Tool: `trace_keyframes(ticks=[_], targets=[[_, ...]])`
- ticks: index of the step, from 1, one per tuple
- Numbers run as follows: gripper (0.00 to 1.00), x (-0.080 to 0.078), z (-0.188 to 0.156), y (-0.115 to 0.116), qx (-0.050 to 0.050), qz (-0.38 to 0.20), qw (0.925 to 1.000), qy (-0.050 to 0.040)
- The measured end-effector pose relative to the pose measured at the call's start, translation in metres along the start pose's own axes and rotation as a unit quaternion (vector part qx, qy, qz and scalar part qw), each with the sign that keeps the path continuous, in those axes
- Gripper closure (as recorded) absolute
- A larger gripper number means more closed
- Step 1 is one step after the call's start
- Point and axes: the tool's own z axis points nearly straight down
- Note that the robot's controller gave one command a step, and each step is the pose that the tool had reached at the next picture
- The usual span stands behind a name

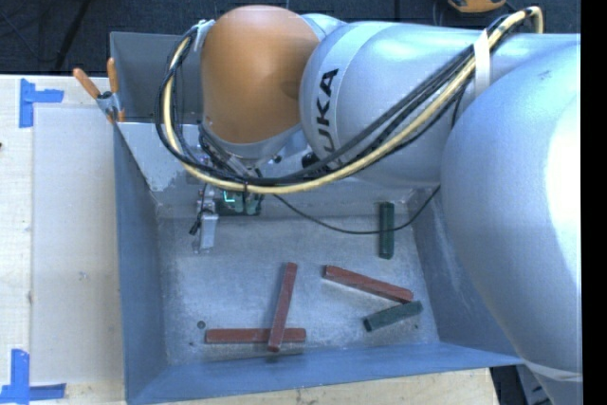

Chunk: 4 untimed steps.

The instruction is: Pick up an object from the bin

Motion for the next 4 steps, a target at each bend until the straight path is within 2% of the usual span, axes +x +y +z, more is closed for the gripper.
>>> trace_keyframes(ticks=[1,2,3,4], targets=[[0.00,-0.002,-0.005,-0.001,-0.001,0.002,1.0000,-0.0036],[0.00,0.046,0.012,-0.016,0.000,-0.043,0.9991,-0.0042],[0.00,0.044,0.066,-0.041,-0.001,-0.142,0.9898,-0.0064],[0.00,0.079,0.112,-0.070,0.000,-0.194,0.9809,-0.0037]])
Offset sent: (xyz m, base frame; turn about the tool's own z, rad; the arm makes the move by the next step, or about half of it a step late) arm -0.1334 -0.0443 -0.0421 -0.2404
